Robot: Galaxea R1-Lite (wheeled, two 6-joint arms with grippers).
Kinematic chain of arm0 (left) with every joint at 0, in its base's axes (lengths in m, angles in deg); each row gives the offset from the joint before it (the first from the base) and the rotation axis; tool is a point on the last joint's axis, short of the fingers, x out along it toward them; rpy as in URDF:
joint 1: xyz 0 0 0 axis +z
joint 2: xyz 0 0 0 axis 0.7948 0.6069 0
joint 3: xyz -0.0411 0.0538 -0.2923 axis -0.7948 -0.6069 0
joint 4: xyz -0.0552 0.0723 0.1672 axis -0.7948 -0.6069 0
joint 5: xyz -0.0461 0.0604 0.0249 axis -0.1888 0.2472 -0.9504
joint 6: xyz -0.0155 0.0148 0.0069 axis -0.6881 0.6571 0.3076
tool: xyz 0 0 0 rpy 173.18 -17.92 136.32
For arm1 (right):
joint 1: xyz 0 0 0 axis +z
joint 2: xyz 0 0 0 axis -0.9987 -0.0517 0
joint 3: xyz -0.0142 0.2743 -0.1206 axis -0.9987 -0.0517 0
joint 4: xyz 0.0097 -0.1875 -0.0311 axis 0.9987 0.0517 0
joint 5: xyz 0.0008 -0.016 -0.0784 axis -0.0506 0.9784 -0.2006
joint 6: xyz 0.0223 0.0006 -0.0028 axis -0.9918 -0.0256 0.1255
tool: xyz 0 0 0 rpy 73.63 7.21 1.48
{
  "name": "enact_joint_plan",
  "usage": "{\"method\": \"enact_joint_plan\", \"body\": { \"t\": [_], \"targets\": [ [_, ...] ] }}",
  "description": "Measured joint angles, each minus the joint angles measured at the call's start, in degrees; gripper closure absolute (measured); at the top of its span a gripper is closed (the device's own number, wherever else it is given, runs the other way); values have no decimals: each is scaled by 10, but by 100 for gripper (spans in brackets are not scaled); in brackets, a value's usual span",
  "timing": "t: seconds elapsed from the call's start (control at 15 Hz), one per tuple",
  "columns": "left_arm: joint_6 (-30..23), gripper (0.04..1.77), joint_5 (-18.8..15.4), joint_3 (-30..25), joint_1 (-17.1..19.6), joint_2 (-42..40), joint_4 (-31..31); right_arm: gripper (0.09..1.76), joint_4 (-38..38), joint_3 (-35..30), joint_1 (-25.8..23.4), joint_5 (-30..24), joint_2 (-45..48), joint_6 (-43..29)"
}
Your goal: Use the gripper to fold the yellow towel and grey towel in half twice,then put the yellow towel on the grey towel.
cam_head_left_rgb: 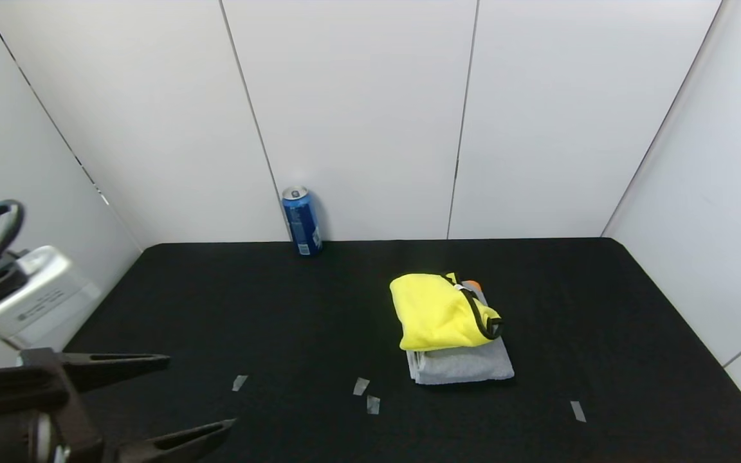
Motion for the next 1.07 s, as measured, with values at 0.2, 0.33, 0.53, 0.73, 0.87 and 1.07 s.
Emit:
{"method": "enact_joint_plan", "body": {
  "t": [0.2,0.33,0.53,0.73,0.87,1.07],
  "targets": [
    [5,10,-1,-29,47,-87,-42,15,0,-64,-32,-2,86,25],
    [6,10,-1,-39,60,-147,-85,15,4,-92,-40,-4,144,33],
    [6,10,-6,-49,79,-230,-146,15,26,-117,-52,-5,224,39],
    [5,9,-8,-55,97,-297,-203,15,59,-131,-68,-9,299,40],
    [5,9,-10,-55,117,-330,-233,15,74,-141,-72,-10,337,40],
    [6,9,-17,-50,150,-367,-268,15,108,-144,-72,-2,376,41]
  ]
}}
